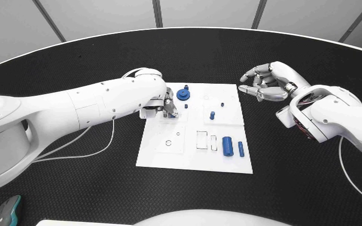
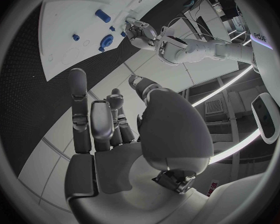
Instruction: Assemble the parts on the task board
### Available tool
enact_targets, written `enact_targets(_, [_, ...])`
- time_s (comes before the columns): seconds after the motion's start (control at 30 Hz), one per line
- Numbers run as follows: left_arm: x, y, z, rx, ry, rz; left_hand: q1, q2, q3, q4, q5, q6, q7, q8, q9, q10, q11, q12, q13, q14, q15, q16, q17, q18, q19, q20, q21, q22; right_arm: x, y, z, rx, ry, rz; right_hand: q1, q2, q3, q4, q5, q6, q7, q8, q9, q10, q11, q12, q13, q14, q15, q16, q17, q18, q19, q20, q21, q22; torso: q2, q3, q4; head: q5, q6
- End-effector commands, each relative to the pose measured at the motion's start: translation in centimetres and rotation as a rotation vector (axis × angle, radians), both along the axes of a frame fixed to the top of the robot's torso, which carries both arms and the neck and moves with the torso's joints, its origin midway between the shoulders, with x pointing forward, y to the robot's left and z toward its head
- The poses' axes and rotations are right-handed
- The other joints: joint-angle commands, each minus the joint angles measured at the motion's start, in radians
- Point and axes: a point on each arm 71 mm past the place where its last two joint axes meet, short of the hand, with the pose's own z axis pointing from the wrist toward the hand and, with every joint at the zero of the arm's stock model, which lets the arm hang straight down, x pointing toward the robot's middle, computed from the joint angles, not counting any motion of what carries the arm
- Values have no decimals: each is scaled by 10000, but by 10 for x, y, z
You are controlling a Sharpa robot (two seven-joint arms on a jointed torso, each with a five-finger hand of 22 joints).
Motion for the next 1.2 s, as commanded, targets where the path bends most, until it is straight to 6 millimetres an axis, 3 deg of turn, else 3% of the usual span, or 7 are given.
enact_targets(0.03, [1, 0, 0, 224, 10, 206, 33, 42, 825, -856, 69, -40, -42, -40, 6, -7, -76, 32, 10, 948, -47, 28, 2316, -200, 74, -25, 48, 1, 0, 0, 0, 2, 0, 3, 25, -14, -12, 58, 64, -77, 8, 40, 17, -26, -19, -30, -16, 21, -22, -21, -9, 108, 45, -11, -29, -13, 10, -2, -3, 14, -18])
enact_targets(1.2, [9, 0, 0, 180, -313, 613, -7, 54, 829, -845, 68, -69, -34, -35, 21, -13, -69, 32, 2, 947, -44, 26, 2313, -201, 74, -24, 49, 6, -1, 0, 0, -9, 47, 39, 40, -16, -10, 65, 69, -83, 5, 66, 22, -28, -22, -34, -25, 27, -25, -27, 1, 110, 54, -13, -62, -33, -23, -4, 7, -12, -80])
